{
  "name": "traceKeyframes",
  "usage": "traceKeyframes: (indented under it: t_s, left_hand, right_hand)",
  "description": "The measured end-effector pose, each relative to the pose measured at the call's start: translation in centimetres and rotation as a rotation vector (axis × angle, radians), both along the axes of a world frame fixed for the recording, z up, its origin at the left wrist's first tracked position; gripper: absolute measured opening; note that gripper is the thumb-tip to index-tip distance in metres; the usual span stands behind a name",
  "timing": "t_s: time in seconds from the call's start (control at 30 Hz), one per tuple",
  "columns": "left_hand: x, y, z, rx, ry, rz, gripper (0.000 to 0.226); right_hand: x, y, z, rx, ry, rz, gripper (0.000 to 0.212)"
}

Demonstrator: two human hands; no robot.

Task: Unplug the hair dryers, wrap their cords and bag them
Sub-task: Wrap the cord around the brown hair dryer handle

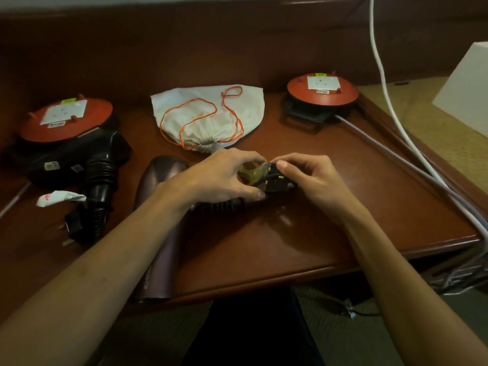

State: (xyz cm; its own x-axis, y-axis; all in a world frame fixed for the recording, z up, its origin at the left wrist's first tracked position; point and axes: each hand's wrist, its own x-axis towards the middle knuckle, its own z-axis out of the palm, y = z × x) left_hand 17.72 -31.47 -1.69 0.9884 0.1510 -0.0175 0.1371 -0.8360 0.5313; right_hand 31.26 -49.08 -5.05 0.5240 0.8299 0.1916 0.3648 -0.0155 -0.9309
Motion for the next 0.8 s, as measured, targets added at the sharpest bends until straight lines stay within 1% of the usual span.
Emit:
traceKeyframes:
  t_s: [0.03, 0.13, 0.17, 0.2, 0.33, 0.4, 0.5, 0.63, 0.8]
  left_hand:
    - [0.0, 0.1, -0.1, -0.013, 0.003, -0.005, 0.061]
    - [0.1, 0.2, -0.2, -0.051, 0.024, -0.014, 0.06]
    - [0.2, 0.2, -0.1, -0.065, 0.037, -0.022, 0.059]
    - [0.3, 0.2, 0.0, -0.076, 0.044, -0.031, 0.058]
    - [0.3, 0.3, 0.1, -0.077, 0.054, -0.02, 0.06]
    - [0.3, 0.3, 0.1, -0.077, 0.056, -0.007, 0.063]
    - [0.5, 0.4, 0.1, -0.069, 0.067, -0.006, 0.063]
    - [0.5, 0.3, 0.1, -0.064, 0.035, 0.004, 0.06]
    - [0.7, 0.4, -0.1, -0.058, 0.043, 0.002, 0.061]
  right_hand:
    - [0.2, -0.7, 0.1, -0.047, -0.088, 0.056, 0.024]
    - [0.6, -2.2, 0.3, -0.242, -0.29, 0.202, 0.06]
    - [0.6, -2.4, 0.2, -0.267, -0.333, 0.214, 0.067]
    - [0.4, -2.4, 0.0, -0.254, -0.379, 0.197, 0.069]
    - [-0.4, -0.9, -0.8, -0.123, -0.653, 0.041, 0.071]
    - [-0.5, -0.4, -1.0, -0.071, -0.711, 0.026, 0.067]
    - [-0.4, -0.1, -1.1, -0.019, -0.737, -0.001, 0.057]
    - [-0.8, 0.1, -1.6, 0.01, -0.778, -0.06, 0.054]
    - [-0.8, 0.4, -1.8, 0.03, -0.699, -0.073, 0.05]
